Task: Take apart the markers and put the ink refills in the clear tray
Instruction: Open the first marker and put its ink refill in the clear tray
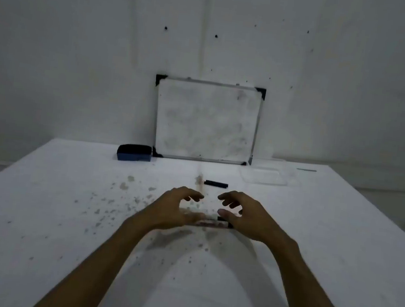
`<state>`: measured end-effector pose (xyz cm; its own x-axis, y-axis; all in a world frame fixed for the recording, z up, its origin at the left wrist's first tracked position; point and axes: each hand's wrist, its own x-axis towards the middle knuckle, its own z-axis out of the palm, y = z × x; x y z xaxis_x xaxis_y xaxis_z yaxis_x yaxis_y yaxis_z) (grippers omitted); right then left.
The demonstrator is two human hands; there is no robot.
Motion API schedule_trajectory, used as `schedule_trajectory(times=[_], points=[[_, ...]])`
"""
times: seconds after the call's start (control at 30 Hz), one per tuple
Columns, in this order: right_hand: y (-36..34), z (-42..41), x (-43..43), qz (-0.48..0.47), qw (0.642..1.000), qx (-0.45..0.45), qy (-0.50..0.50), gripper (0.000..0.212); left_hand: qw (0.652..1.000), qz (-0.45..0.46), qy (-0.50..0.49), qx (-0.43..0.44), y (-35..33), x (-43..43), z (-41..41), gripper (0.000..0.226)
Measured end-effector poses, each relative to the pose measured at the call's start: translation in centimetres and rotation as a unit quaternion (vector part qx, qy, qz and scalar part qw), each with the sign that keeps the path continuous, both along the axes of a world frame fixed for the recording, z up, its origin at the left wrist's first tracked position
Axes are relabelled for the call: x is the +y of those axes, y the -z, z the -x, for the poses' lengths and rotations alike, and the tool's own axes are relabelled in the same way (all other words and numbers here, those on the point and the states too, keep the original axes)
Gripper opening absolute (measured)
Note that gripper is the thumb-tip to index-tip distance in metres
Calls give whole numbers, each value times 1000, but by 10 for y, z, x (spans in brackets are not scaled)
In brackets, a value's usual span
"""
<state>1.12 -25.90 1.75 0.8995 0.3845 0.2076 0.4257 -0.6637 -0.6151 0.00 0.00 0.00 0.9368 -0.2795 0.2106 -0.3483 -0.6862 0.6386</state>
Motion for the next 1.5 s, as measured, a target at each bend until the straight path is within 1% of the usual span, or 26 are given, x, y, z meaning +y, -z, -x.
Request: schedule_trajectory(times=[0.07, 0.13, 0.2, 0.27, 0.37, 0.4, 0.5, 0.57, 0.6, 0.73, 0.9, 1.0, 1.07, 1.17, 1.23, 1.33, 1.4, 1.43, 1.5], points=[[9, -3, 3, 34, 999, 16, 2, 44, 1000, -29, 5, -12, 12, -4, 1, 59], [20, -9, 4, 56, 998, 30, -4, 48, 998, -35, -2, -46, 28, -4, -1, 45], [26, -18, 10, 55, 998, 26, -6, 45, 997, -36, -15, -72, 31, -1, -7, 36], [23, -31, 18, 61, 998, 17, -11, 41, 995, -48, -22, -87, 29, 5, -19, 34], [19, -48, 34, 54, 998, 13, -17, 39, 995, -50, -36, -73, 25, 15, -37, 33], [21, -51, 37, 43, 999, 17, -17, 39, 996, -36, -41, -67, 24, 19, -41, 32], [32, -52, 38, -16, 999, 40, -3, 39, 997, 46, -48, -50, 32, 29, -46, 32], [38, -52, 36, -17, 999, 36, -3, 37, 995, 62, -47, -57, 38, 32, -45, 33], [39, -53, 35, -16, 999, 33, -3, 36, 995, 59, -44, -62, 40, 32, -44, 33], [40, -53, 38, -63, 998, 32, 3, 30, 997, 42, -31, -64, 39, 29, -45, 42], [41, -54, 41, -94, 995, 17, 41, 23, 994, 21, -41, -102, 39, 26, -41, 26], [38, -60, 39, -157, 981, 27, 111, 26, 994, 19, -52, -96, 37, 25, -41, 23], [37, -63, 36, -198, 969, 33, 145, 29, 993, -2, -63, -98, 34, 28, -40, 20], [37, -61, 33, -235, 958, 37, 158, 30, 990, -40, -88, -105, 31, 46, -38, 17], [37, -58, 32, -256, 953, 33, 157, 27, 988, -36, -125, -85, 30, 64, -35, 16], [37, -55, 34, -262, 954, 34, 143, 26, 983, -18, -172, -58, 34, 81, -33, 15], [35, -52, 37, -253, 957, 38, 140, 26, 982, -13, -181, -49, 36, 83, -32, 15], [33, -51, 39, -251, 957, 40, 141, 26, 982, -16, -182, -48, 37, 80, -31, 17], [32, -48, 40, -253, 956, 43, 141, 27, 977, -52, -196, -72, 35, 74, -30, 24]])
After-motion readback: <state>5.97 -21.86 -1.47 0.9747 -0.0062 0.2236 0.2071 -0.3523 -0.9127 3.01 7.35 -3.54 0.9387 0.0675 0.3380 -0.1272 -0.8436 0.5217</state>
